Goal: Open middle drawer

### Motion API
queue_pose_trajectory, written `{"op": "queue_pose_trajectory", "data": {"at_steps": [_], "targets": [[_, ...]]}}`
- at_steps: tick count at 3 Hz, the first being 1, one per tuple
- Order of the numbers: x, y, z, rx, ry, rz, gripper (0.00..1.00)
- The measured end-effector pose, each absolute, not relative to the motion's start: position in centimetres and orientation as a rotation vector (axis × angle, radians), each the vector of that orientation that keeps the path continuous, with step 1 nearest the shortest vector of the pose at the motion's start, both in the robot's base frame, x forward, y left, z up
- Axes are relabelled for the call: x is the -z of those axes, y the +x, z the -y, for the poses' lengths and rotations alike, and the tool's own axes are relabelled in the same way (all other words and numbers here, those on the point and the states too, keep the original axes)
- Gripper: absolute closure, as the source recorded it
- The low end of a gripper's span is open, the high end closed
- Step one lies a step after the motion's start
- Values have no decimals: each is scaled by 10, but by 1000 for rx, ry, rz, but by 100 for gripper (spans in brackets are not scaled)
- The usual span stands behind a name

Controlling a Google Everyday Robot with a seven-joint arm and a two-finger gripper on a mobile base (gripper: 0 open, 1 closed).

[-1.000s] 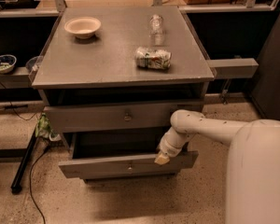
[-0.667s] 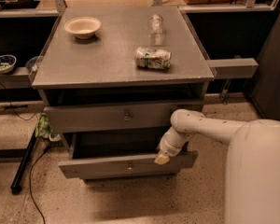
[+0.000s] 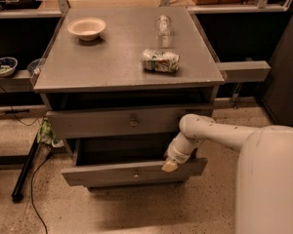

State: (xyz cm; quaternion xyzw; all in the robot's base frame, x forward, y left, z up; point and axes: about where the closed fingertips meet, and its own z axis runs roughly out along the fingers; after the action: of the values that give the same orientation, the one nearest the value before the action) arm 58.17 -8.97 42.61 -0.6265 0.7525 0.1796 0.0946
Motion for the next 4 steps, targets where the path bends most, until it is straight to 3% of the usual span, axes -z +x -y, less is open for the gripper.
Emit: {"op": "queue_pose_trajectory", "data": {"at_steps": [4], "targets": [[-426,581,91,-554,-1859,-2221,100]]}}
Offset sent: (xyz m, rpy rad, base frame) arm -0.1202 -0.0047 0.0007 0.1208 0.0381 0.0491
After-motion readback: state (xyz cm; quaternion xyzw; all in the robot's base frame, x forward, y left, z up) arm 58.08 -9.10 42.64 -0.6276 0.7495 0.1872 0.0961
